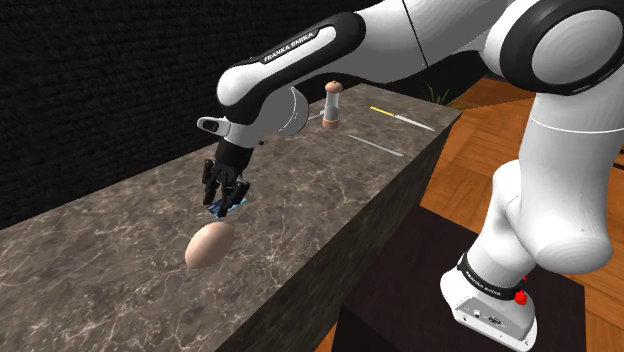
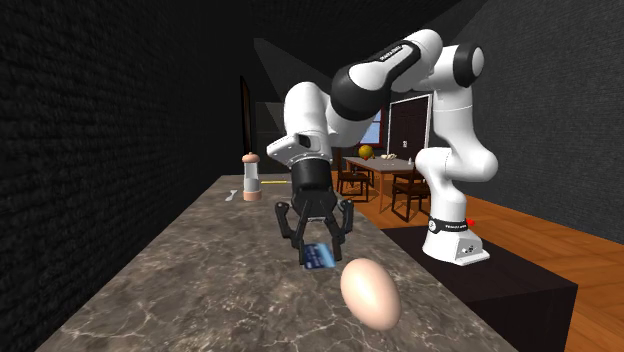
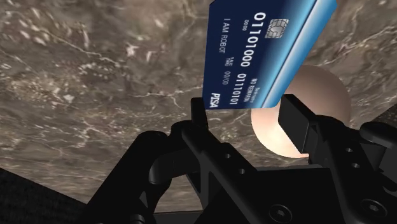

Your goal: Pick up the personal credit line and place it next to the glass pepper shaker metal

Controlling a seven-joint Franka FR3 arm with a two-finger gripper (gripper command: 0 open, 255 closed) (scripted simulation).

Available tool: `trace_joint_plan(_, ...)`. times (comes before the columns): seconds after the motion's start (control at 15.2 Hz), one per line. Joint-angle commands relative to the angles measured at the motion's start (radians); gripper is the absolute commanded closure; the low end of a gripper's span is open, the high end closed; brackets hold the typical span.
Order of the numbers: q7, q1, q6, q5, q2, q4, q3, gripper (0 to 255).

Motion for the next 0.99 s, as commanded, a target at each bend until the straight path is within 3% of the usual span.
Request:
trace_joint_plan(0.0, 0.018, 0.001, -0.017, -0.013, -0.015, 0.006, -0.003, 255)
trace_joint_plan(0.92, 0.130, 0.002, -0.145, -0.090, -0.087, 0.089, -0.020, 255)
